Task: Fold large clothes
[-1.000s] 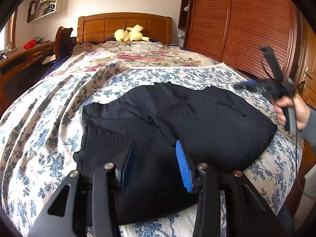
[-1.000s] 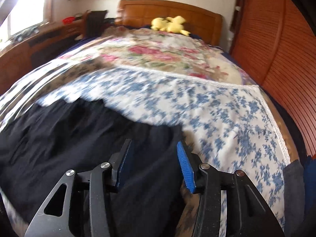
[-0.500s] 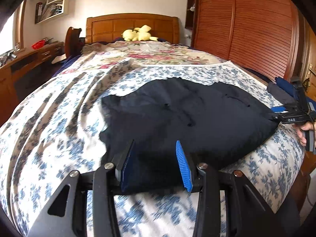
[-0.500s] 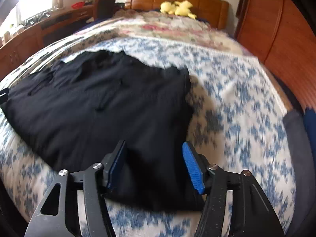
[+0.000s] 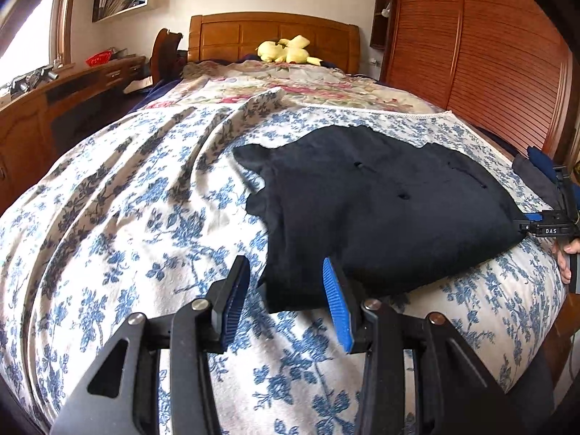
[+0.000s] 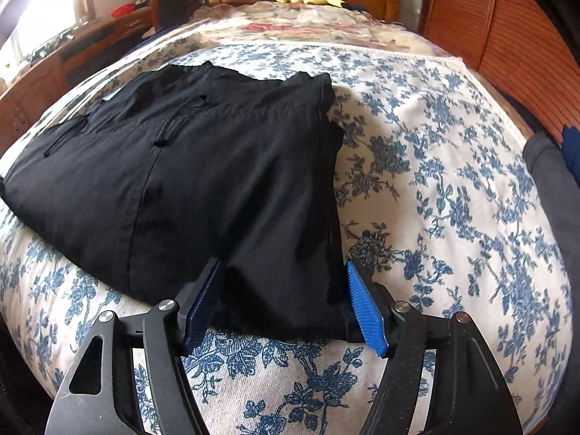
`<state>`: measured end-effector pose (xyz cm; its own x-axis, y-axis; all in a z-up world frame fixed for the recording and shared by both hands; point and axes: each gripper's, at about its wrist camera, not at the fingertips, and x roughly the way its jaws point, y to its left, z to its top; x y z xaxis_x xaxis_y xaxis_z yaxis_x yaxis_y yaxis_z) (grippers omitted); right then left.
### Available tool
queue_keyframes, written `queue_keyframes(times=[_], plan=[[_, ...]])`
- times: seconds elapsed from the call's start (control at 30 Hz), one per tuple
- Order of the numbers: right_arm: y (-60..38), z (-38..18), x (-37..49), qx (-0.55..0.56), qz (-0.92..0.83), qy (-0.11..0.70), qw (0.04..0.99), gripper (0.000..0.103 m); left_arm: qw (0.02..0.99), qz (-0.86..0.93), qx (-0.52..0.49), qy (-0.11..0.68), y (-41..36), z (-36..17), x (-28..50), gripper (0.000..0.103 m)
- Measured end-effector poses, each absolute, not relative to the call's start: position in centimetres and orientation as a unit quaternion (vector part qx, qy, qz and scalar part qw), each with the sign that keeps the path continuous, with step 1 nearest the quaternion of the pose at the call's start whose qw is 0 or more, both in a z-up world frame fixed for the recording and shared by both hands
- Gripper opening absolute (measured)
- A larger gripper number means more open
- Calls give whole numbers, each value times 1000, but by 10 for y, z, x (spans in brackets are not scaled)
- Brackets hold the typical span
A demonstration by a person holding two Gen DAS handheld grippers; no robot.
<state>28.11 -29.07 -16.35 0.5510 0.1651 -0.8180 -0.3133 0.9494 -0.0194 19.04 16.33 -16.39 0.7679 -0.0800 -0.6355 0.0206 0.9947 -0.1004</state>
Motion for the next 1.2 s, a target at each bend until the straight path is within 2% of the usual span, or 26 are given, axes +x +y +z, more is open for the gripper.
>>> queue_keyframes(times=[0.2,0.33,0.43,0.47,0.5,0.53,0.57,0.7,0.93,1.2], plan=[[-293,-169,282,-67,142,464,872,70,933,-36,-52,355,167,-173,193,40],[-291,-171,277,-64,154,462,871,61,930,-35,-51,361,165,-175,195,40],[-294,-171,276,-40,174,464,867,43,931,-37,-42,361,161,-175,194,36],[-293,-170,275,-35,181,464,866,31,930,-44,-44,363,160,-175,193,26],[-294,-170,274,-28,193,463,865,20,927,-53,-48,367,159,-176,194,20],[-292,-169,273,-28,198,460,865,16,926,-54,-42,371,157,-176,194,17],[-291,-166,272,-31,204,454,867,14,926,-53,-33,373,155,-176,194,9],[-292,-155,266,-33,211,430,877,10,926,-57,-31,372,152,-164,188,3],[-302,-126,245,-63,228,408,882,8,929,-75,-19,361,127,-138,154,3],[-355,-98,200,-40,229,386,893,8,925,-109,-9,363,81,-120,114,3]])
